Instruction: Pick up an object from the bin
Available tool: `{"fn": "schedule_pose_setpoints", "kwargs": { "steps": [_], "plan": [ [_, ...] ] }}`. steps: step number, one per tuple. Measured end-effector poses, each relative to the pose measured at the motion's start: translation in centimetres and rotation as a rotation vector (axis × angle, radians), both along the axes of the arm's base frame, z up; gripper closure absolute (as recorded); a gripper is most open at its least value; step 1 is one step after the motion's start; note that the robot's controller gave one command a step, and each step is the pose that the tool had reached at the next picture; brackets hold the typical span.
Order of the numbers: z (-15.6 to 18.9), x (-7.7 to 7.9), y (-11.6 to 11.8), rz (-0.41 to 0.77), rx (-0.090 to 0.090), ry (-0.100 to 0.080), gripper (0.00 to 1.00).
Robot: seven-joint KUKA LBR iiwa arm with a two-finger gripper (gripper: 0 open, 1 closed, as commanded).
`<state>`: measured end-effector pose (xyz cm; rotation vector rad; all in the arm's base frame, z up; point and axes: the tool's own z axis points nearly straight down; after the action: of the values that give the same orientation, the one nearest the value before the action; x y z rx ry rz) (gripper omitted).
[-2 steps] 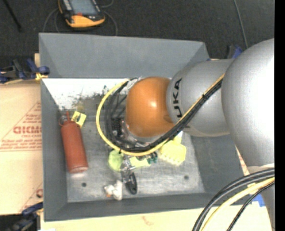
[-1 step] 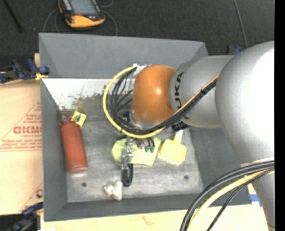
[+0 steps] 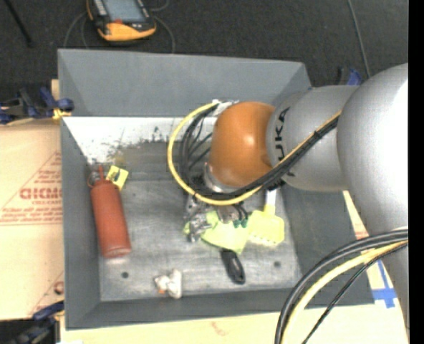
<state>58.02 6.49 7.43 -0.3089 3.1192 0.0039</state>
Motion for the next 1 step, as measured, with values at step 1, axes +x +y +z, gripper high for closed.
{"fn": "schedule_pose_setpoints", "kwargs": {
  "steps": [1],
  "plan": [
    [0.00,0.00,-0.01,-0.001,0.000,0.000,1.00]
  ]
}}
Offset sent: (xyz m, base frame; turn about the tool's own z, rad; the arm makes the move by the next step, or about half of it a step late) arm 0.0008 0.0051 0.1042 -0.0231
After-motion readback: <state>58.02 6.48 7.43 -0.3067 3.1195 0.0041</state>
